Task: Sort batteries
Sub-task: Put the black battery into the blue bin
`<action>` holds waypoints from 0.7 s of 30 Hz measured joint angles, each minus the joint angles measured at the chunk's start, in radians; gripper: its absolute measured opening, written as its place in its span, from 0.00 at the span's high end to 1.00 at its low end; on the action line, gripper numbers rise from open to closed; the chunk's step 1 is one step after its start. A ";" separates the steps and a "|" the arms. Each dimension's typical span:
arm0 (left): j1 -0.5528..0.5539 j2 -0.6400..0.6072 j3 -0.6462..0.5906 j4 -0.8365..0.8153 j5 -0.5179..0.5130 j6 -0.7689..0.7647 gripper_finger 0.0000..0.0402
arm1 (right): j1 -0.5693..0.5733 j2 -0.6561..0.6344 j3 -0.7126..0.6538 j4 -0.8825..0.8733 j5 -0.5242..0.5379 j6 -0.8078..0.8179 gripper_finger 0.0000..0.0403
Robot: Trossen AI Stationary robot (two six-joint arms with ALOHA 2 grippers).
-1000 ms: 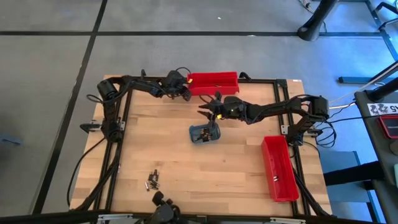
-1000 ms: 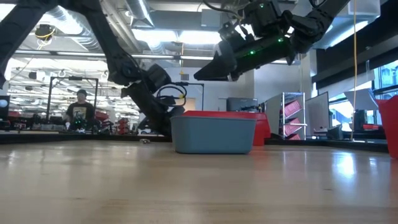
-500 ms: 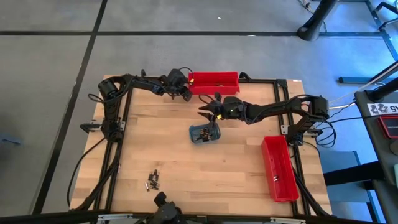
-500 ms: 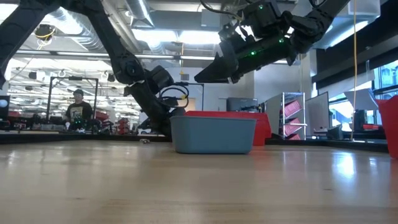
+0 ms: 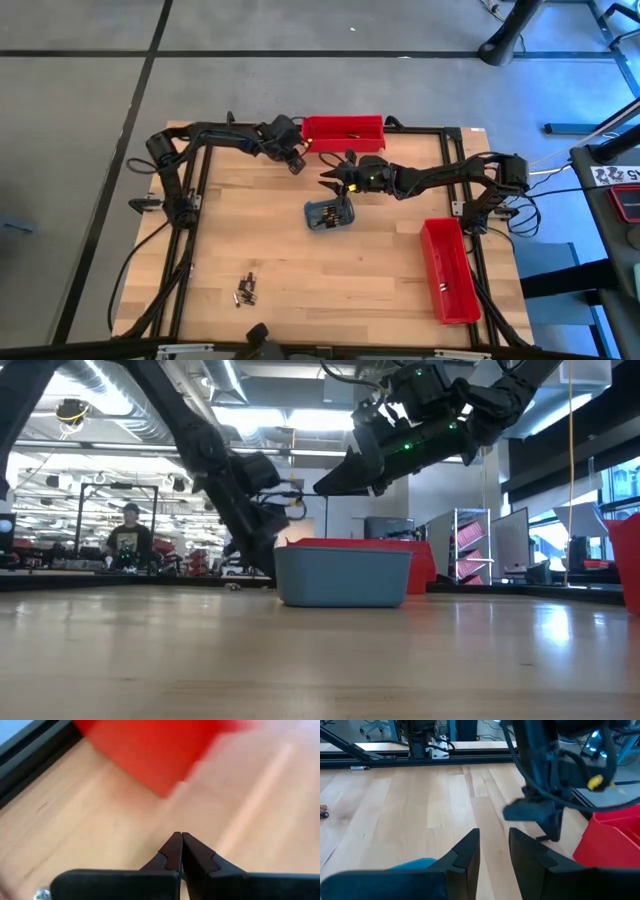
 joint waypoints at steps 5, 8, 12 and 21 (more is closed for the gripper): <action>-0.042 -0.069 -0.013 -0.070 0.000 0.035 1.00 | -0.001 0.000 0.000 -0.001 0.000 -0.002 0.74; -0.062 -0.130 -0.038 -0.079 -0.008 0.082 1.00 | -0.001 0.000 0.000 -0.008 0.000 -0.004 0.74; -0.061 -0.202 -0.082 -0.085 -0.031 0.141 1.00 | -0.001 0.000 0.000 -0.020 0.000 -0.023 0.74; 0.033 -0.204 -0.149 -0.041 -0.054 0.096 0.86 | -0.001 0.000 0.000 -0.025 0.001 -0.030 0.74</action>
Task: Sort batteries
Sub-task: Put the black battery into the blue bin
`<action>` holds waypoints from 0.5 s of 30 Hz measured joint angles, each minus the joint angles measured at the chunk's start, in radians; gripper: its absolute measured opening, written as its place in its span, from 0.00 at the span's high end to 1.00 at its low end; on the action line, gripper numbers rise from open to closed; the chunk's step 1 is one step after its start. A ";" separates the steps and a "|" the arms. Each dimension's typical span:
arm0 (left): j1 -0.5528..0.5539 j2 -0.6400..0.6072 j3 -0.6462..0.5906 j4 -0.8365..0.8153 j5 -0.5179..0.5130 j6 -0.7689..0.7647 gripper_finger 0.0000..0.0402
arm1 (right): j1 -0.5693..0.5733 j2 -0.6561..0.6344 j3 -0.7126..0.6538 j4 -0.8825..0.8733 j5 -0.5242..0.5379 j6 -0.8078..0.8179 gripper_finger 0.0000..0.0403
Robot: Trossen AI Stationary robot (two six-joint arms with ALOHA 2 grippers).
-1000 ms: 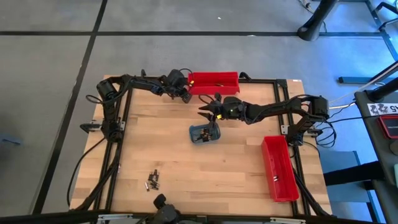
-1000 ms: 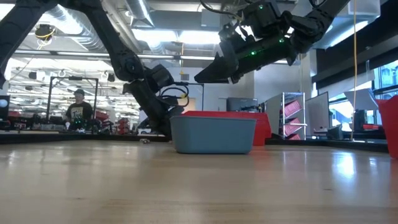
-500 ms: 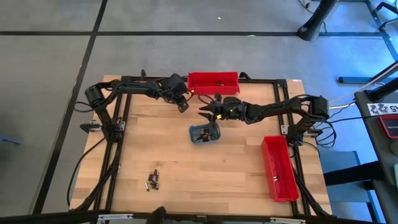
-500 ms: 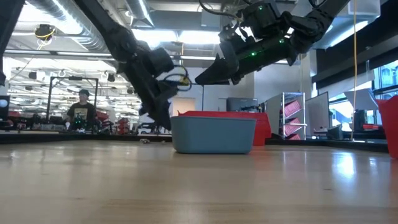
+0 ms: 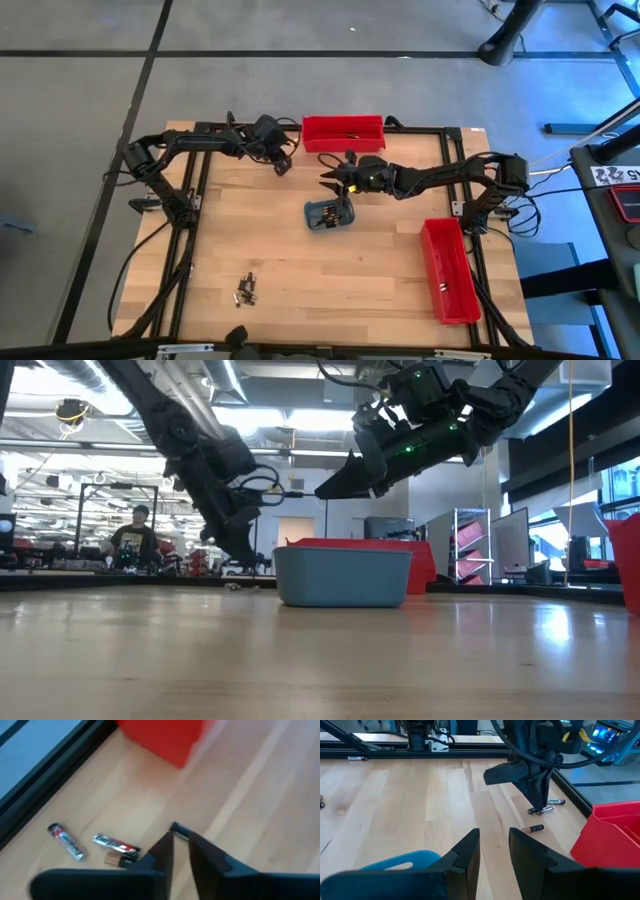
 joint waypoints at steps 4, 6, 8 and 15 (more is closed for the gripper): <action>0.023 0.018 -0.017 0.065 0.001 -0.014 0.70 | 0.000 0.000 0.000 0.002 0.000 0.000 0.74; 0.025 0.030 -0.021 0.103 0.001 -0.034 0.63 | 0.000 0.000 0.000 0.004 0.001 0.000 0.74; 0.028 0.052 -0.021 0.135 0.002 -0.063 0.59 | 0.000 0.000 0.000 0.005 0.001 0.000 0.74; 0.022 0.129 -0.020 0.163 0.047 -0.097 0.56 | 0.000 0.000 0.000 0.006 0.001 0.001 0.74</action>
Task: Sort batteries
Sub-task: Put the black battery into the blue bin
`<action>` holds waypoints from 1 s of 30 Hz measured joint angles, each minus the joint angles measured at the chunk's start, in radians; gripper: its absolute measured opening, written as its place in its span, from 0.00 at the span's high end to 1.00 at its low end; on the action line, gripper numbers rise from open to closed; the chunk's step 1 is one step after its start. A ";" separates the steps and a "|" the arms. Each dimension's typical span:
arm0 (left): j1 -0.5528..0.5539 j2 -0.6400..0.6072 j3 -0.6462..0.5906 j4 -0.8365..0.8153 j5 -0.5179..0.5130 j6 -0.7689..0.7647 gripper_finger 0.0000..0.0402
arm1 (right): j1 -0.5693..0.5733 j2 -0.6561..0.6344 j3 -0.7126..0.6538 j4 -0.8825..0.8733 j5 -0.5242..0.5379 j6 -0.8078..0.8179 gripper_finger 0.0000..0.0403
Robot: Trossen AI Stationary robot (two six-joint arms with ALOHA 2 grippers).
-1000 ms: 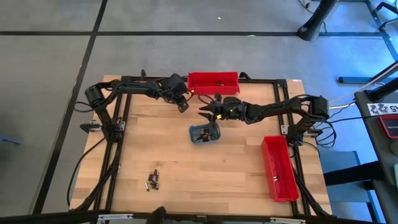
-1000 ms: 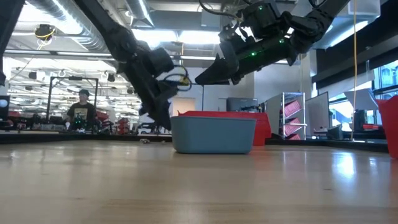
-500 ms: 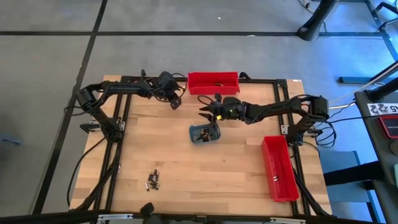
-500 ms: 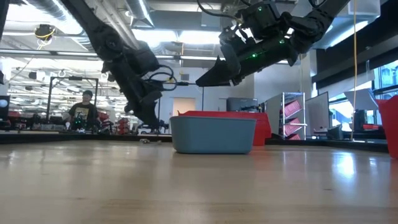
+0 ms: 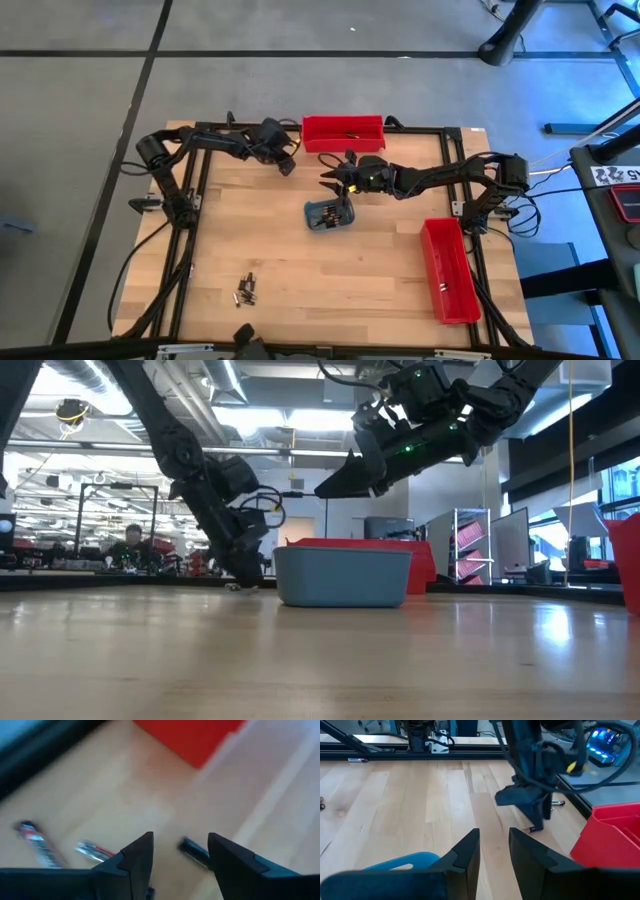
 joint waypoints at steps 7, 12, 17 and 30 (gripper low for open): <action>-0.030 0.008 0.000 -0.010 0.158 0.063 0.60 | 0.000 0.000 0.000 0.000 0.000 0.002 0.74; -0.063 0.007 0.001 -0.055 0.229 0.087 0.63 | 0.000 0.000 0.000 0.000 0.000 0.002 0.74; -0.080 -0.037 0.001 -0.077 0.232 0.082 0.64 | 0.000 0.000 0.000 -0.001 0.000 0.002 0.74; -0.196 -0.113 -0.069 -0.124 0.195 0.699 0.64 | 0.000 0.000 0.000 -0.005 0.000 0.002 0.74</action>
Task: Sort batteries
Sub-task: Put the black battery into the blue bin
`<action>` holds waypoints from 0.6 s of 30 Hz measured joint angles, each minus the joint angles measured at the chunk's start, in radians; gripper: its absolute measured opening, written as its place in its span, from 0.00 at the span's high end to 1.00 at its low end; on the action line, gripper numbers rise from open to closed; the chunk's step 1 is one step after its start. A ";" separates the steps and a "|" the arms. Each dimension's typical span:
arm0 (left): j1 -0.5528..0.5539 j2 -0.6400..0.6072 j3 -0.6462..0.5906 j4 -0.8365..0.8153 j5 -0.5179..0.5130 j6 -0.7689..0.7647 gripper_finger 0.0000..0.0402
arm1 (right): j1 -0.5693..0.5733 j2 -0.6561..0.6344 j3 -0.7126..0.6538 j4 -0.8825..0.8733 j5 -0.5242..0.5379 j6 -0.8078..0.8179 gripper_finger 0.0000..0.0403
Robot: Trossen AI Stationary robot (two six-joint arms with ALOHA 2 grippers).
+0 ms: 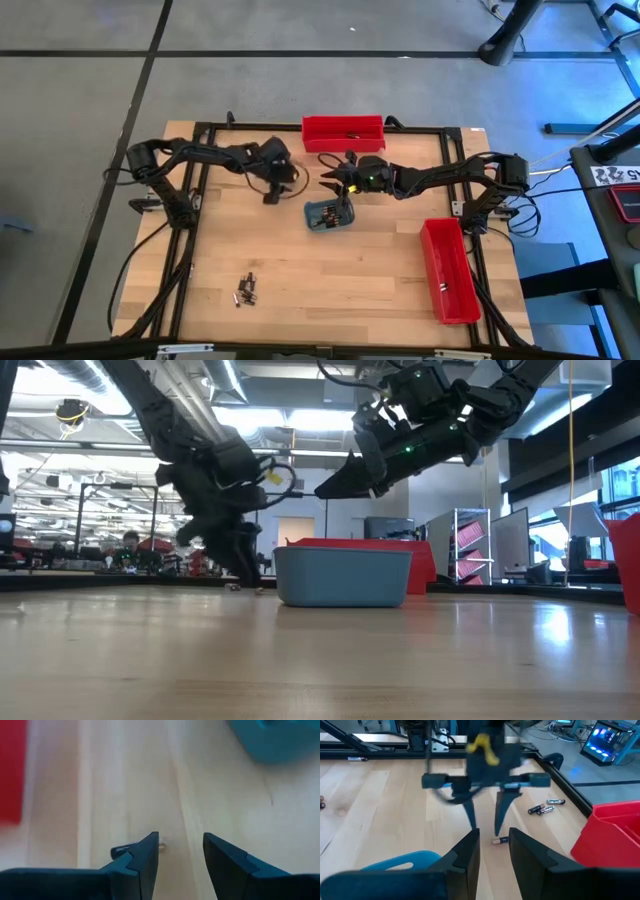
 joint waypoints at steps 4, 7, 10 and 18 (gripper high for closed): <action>-0.041 0.000 -0.002 0.059 -0.164 0.023 0.63 | 0.000 0.000 0.000 0.002 0.000 0.000 0.74; -0.032 0.000 -0.003 0.092 -0.191 0.046 0.60 | 0.000 0.000 0.000 0.002 0.000 0.000 0.74; -0.012 0.000 -0.002 0.116 -0.171 0.046 0.57 | 0.000 0.000 0.000 0.004 0.000 0.000 0.74; 0.075 0.000 -0.003 0.028 0.005 -0.010 0.54 | 0.001 0.000 0.000 0.004 0.000 0.014 0.74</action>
